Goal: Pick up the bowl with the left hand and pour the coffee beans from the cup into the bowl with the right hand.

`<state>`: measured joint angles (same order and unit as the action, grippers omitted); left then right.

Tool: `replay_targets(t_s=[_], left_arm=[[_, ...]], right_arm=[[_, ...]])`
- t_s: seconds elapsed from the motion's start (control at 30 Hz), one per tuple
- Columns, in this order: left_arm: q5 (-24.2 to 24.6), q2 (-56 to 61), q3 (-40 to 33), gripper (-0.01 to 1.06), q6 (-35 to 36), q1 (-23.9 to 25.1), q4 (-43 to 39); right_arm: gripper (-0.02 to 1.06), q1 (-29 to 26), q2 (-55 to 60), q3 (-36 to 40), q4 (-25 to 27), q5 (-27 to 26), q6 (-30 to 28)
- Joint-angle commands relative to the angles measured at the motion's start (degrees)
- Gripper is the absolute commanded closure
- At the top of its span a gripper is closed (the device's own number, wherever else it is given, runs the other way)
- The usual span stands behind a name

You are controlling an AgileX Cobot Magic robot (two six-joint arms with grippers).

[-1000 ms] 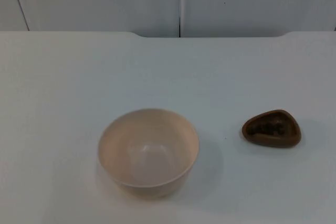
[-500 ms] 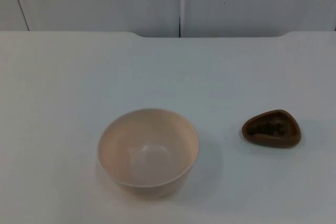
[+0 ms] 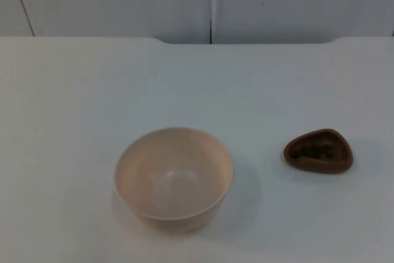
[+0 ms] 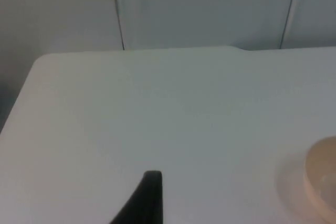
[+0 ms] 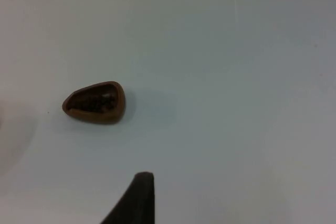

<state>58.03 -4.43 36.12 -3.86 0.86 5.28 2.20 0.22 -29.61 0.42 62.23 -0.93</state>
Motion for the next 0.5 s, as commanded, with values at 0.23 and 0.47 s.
replay_targets(t_s=[0.23,0.47], left_arm=[[-4.3,-8.2,0.3,0.06,0.7,0.0,3.4],[-7.7,-16.0,2.7,0.06,0.7,0.0,6.1]], right_arm=[[-0.01,-0.4,-0.2,0.1,-0.4,-0.5,0.1],[-0.01,-0.3,-0.2,0.1,-0.4,-0.5,0.1]])
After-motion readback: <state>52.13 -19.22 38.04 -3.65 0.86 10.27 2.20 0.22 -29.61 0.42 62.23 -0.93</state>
